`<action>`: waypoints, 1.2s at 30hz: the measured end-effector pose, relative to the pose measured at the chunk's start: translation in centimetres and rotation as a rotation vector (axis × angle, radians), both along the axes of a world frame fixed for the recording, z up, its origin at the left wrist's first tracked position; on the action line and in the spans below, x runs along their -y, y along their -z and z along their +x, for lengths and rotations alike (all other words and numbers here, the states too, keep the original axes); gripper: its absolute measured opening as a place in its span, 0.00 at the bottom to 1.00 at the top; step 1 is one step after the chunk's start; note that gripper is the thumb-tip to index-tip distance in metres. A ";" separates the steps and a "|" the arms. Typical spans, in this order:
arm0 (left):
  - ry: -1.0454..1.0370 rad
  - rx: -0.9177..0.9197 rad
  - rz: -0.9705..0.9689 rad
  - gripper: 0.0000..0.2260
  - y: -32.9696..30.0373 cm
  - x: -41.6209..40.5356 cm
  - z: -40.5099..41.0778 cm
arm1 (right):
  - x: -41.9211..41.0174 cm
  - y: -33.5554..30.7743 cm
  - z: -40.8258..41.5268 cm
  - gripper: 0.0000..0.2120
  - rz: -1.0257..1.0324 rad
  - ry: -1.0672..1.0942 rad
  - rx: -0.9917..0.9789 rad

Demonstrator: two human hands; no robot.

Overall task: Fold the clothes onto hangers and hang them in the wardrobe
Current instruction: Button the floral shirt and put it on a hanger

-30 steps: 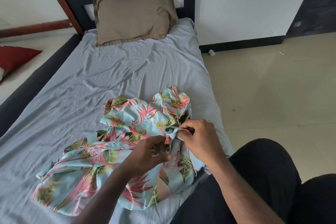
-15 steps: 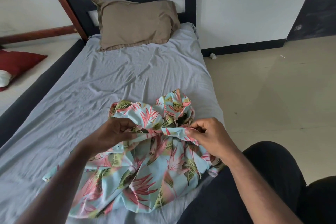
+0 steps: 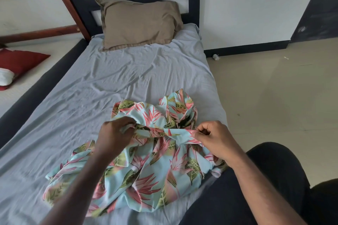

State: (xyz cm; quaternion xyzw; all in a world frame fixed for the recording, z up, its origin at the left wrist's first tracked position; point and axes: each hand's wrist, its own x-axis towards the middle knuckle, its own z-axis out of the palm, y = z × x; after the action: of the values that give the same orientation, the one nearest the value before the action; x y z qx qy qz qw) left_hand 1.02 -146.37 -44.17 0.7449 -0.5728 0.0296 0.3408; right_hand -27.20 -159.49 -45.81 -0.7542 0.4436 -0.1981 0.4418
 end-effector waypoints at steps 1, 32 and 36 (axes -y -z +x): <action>-0.005 0.072 -0.028 0.08 0.9 -0.5 -0.7 | -0.1 0.0 0.0 0.11 0.016 0.004 -0.015; 0.034 -1.107 -0.118 0.09 0.0 -1.0 -10.0 | -1.4 -0.5 0.7 0.10 0.608 -0.045 0.503; 0.013 -0.879 -0.133 0.12 0.1 -0.8 -11.5 | -2.0 -0.5 1.2 0.10 0.682 -0.072 0.542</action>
State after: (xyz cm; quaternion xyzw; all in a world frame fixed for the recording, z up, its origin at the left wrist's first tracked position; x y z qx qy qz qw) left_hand -10.50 -145.57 -44.30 0.6596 -0.3751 -0.2551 0.5992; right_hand -26.02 -157.47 -45.27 -0.5009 0.3249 -0.2154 0.7728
